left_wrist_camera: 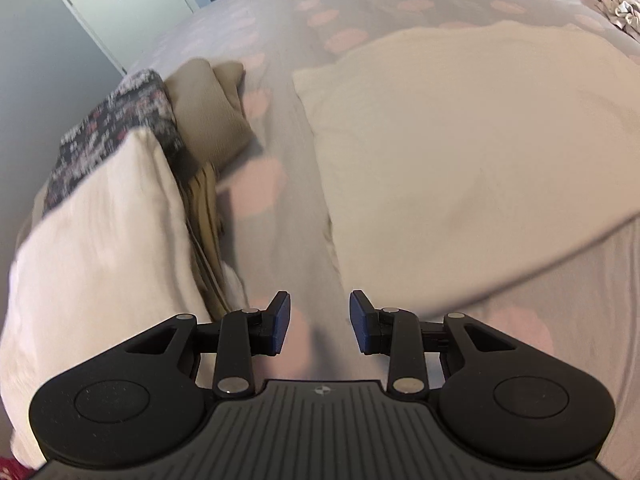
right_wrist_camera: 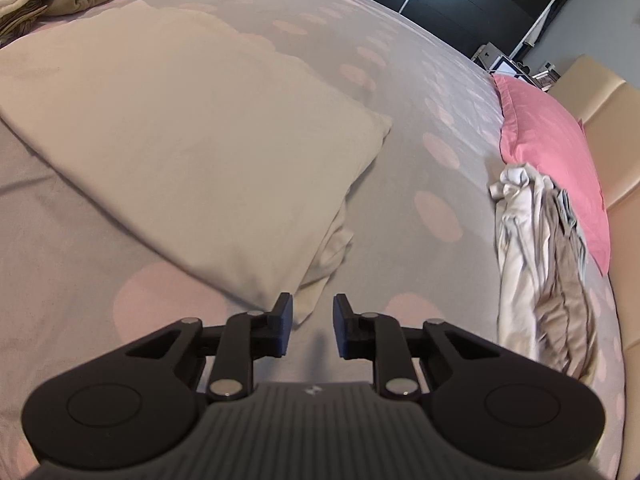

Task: Fold clothes
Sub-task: 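Open both tools and release the folded shirt, then pinch the folded shirt end with both tools and fold it over again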

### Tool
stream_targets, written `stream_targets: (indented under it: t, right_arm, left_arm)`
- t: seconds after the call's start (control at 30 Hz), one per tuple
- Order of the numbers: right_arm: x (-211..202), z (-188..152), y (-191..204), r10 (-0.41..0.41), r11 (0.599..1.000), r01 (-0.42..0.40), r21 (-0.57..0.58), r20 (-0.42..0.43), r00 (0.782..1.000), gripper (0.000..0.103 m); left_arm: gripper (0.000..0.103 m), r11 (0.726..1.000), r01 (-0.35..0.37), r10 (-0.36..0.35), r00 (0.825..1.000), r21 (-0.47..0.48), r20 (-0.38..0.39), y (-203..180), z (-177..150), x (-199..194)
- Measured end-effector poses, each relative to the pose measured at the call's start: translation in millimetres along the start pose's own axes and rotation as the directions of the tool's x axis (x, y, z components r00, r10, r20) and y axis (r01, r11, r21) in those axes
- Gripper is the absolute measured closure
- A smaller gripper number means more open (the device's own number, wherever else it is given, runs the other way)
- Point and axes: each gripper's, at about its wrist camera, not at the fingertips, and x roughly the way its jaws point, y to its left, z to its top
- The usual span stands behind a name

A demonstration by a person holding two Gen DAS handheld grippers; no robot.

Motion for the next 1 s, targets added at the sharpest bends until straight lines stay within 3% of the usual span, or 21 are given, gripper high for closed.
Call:
stream_targets:
  t: [0.13, 0.23, 0.33, 0.43, 0.47, 0.57, 0.73, 0.83, 0.93, 1.0]
  right_arm:
    - [8.7, -3.3, 15.9, -0.016, 1.000, 0.016, 0.019, 0.021, 1.000, 0.080]
    - [15.8, -4.3, 28.7, -0.052, 0.998, 0.052, 0.040, 0.012, 0.999, 0.088]
    - [16.6, -5.4, 38.4, -0.108, 0.993, 0.107, 0.042, 0.015, 0.994, 0.096]
    - [10.8, -6.4, 36.9, -0.135, 0.990, 0.134, 0.037, 0.019, 0.991, 0.099]
    - [9.7, -6.7, 34.3, -0.147, 0.988, 0.146, 0.044, 0.009, 0.989, 0.103]
    - [10.2, -9.9, 23.5, -0.228, 0.971, 0.231, 0.066, -0.047, 0.972, 0.103]
    - [12.9, -19.3, 1.9, -0.191, 0.967, 0.201, 0.158, -0.073, 0.979, 0.103]
    - [6.3, -16.1, 12.0, -0.170, 0.976, 0.168, 0.136, 0.003, 0.985, 0.098]
    - [0.3, -11.7, 26.0, -0.145, 0.987, 0.139, 0.076, 0.075, 0.987, 0.070]
    - [3.4, -11.4, 34.5, -0.149, 0.989, 0.147, 0.028, 0.078, 0.986, 0.070]
  left_arm:
    - [0.073, 1.000, -0.001, 0.001, 1.000, 0.011, 0.000, -15.9, -17.0, 9.4]
    - [0.074, 1.000, -0.004, 0.004, 1.000, -0.011, 0.012, -22.3, -21.4, 15.4]
    - [0.092, 0.998, 0.000, 0.002, 1.000, -0.057, 0.021, -25.2, -22.8, 17.9]
    - [0.102, 0.998, -0.024, 0.025, 1.000, -0.065, 0.014, -28.0, -23.1, 19.9]
    - [0.103, 0.997, -0.037, 0.037, 0.999, -0.062, 0.011, -28.9, -23.2, 20.5]
    - [0.103, 0.996, -0.059, 0.059, 0.998, -0.060, 0.000, -28.0, -23.8, 22.4]
    - [0.103, 0.996, -0.060, 0.060, 0.998, -0.059, -0.007, -26.9, -24.0, 24.8]
    - [0.103, 0.997, -0.076, 0.076, 0.997, -0.031, -0.004, -31.4, -24.6, 25.2]
    - [0.103, 0.996, -0.086, 0.086, 0.996, -0.014, -0.001, -33.9, -25.2, 25.6]
    - [0.103, 0.996, -0.085, 0.085, 0.996, -0.013, -0.002, -33.8, -25.3, 26.0]
